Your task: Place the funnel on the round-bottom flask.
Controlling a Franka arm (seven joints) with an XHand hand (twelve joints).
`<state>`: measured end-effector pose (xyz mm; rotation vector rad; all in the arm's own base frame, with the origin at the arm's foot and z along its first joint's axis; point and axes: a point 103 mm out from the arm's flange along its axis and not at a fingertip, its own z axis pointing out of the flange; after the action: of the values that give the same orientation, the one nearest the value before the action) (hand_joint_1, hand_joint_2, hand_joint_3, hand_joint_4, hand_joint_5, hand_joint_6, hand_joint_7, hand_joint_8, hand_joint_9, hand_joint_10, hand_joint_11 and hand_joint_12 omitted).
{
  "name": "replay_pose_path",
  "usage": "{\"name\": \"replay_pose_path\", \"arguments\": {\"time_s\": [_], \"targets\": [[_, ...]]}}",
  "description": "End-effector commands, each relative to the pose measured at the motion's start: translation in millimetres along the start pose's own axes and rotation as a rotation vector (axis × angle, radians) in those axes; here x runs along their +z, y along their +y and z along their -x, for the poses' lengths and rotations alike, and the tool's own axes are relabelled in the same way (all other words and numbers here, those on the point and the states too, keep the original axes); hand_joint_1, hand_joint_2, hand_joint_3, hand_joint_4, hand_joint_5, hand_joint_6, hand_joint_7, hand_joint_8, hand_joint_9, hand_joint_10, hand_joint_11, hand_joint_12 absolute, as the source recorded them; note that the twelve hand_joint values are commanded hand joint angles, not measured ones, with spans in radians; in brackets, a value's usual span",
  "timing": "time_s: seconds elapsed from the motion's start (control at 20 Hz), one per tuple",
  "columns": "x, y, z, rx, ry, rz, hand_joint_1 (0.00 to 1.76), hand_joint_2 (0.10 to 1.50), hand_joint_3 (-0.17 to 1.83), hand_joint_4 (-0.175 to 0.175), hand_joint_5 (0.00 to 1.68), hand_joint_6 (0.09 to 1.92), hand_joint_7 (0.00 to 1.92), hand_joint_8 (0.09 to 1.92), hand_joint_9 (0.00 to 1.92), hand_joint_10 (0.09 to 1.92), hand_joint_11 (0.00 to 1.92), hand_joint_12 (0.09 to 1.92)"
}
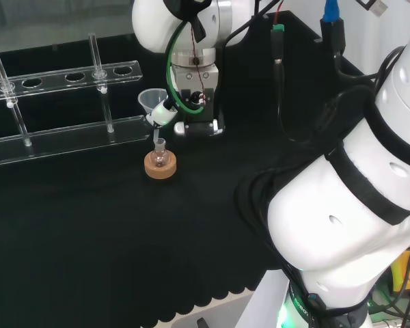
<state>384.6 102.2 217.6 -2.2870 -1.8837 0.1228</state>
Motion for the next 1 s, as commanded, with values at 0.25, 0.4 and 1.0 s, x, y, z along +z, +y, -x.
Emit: {"name": "replay_pose_path", "arguments": {"time_s": [0.25,0.4,1.0], "targets": [[3.6,0.1,-1.0,-0.001,0.011,-0.004,0.78,0.56,0.56,-0.002,0.78,0.17,1.11,0.31,0.99,0.23,0.0,1.39],[2.1,3.9,3.7,-0.001,0.02,-0.006,0.78,0.56,0.56,-0.002,0.78,0.17,1.11,0.31,0.99,0.23,0.0,1.39],[6.4,12.2,-3.6,-0.004,0.019,-0.013,0.78,0.56,0.57,-0.002,0.78,0.18,1.12,0.31,1.0,0.23,0.0,1.39]]}}
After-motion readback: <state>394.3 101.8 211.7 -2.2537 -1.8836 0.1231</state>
